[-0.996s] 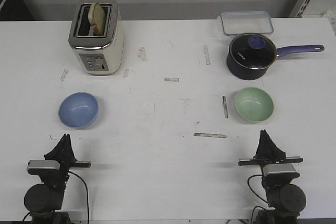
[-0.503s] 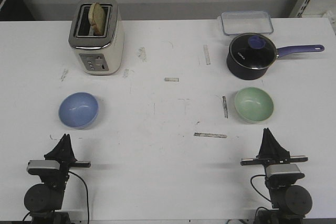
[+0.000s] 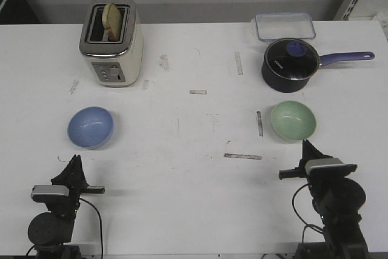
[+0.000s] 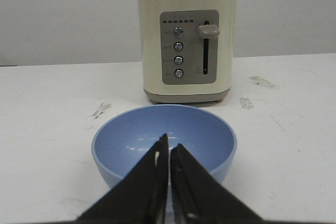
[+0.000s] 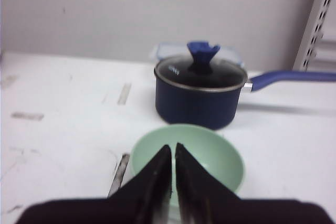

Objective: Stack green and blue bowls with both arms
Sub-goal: 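Reach the right gripper forward and grasp the rim of the pale green bowl, then slide the green bowl with the right gripper toward the table center, then release the green bowl and retract the right gripper to rest, then reach the left gripper forward and grasp the rim of the light blue bowl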

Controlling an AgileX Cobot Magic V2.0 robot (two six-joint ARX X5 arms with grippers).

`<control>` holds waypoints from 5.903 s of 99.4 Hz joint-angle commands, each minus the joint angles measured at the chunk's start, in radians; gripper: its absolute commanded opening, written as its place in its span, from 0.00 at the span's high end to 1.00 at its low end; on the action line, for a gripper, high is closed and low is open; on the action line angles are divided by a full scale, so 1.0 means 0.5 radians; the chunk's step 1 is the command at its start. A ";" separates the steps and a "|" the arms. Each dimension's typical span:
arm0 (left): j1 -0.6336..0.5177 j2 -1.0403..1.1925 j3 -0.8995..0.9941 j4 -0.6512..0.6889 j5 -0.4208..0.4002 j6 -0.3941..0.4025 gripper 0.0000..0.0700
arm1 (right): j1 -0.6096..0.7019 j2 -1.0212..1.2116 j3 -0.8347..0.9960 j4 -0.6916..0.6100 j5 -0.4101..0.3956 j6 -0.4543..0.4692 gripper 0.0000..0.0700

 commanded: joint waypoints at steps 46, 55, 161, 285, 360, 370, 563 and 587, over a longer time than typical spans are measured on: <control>0.001 -0.004 -0.043 0.024 -0.004 -0.008 1.00 | -0.060 1.097 0.898 -0.819 0.040 0.465 0.99; 0.001 -0.004 -0.043 0.024 -0.004 -0.008 1.00 | -0.124 1.245 1.032 -0.968 0.002 0.456 0.99; 0.001 -0.004 -0.043 0.024 -0.004 -0.008 1.00 | -0.644 2.518 1.686 -1.126 -0.482 0.285 0.80; 0.001 -0.004 -0.043 0.025 -0.004 -0.008 1.00 | 0.889 2.521 1.693 -0.776 -0.327 1.147 1.00; 0.001 -0.004 -0.043 0.024 -0.004 -0.008 1.00 | 0.907 2.243 1.691 -0.731 -0.057 0.751 0.48; 0.001 -0.004 -0.043 0.024 -0.004 -0.008 1.00 | 0.869 2.087 1.687 -0.713 0.119 0.429 0.49; 0.001 -0.004 -0.043 0.024 -0.005 -0.008 1.00 | -0.070 -0.472 -0.214 0.450 -0.052 0.039 0.98; 0.001 -0.004 -0.043 0.085 -0.018 -0.011 1.00 | -0.070 -0.472 -0.214 0.450 -0.052 0.039 0.98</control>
